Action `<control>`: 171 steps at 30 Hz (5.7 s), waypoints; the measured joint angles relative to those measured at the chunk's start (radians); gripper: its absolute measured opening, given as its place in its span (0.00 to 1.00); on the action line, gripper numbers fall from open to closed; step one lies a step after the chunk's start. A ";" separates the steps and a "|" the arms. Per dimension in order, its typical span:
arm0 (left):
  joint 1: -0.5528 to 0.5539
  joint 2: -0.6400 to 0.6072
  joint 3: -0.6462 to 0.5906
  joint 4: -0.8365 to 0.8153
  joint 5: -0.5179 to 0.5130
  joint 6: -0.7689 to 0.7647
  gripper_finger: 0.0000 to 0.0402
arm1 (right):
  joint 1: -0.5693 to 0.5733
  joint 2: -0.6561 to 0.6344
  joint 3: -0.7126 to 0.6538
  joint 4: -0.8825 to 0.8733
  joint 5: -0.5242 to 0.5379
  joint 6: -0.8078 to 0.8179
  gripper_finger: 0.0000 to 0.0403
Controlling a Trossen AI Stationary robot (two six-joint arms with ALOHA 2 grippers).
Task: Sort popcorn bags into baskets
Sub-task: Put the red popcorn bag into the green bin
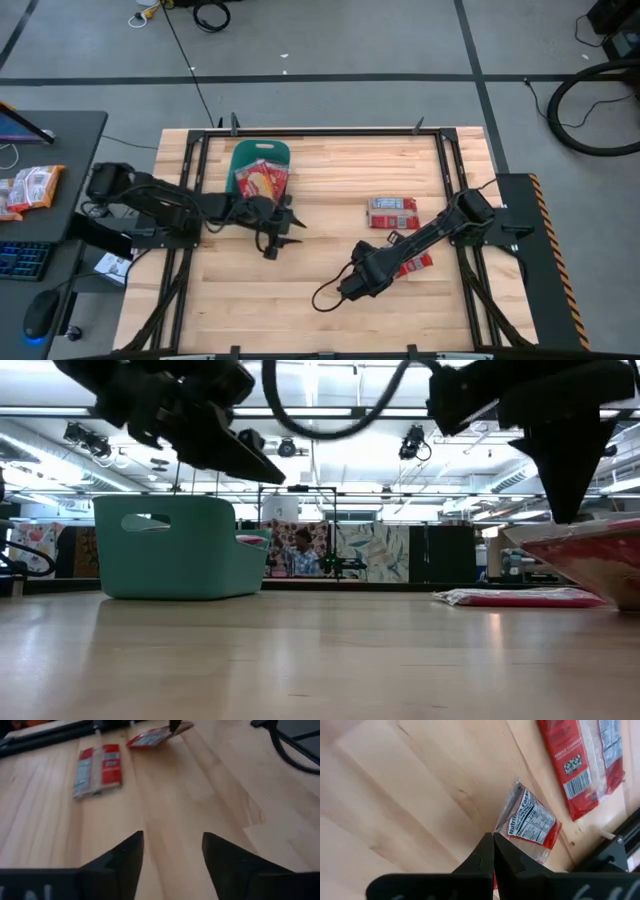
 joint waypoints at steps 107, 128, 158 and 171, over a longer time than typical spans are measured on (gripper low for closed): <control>-0.126 0.549 0.199 0.559 0.034 0.162 0.71 | 0.010 0.113 0.393 0.103 0.209 -0.326 0.00; -0.129 0.547 0.226 0.567 0.041 0.205 0.61 | 0.008 0.113 0.393 0.145 0.183 -0.377 0.00; -0.074 0.322 0.227 0.228 0.083 -0.054 0.03 | 0.050 -0.064 0.395 0.091 0.492 -0.324 0.27; 0.128 -0.179 0.226 -0.190 0.096 -0.382 0.04 | 0.111 -0.094 0.273 -0.054 0.800 -0.115 0.31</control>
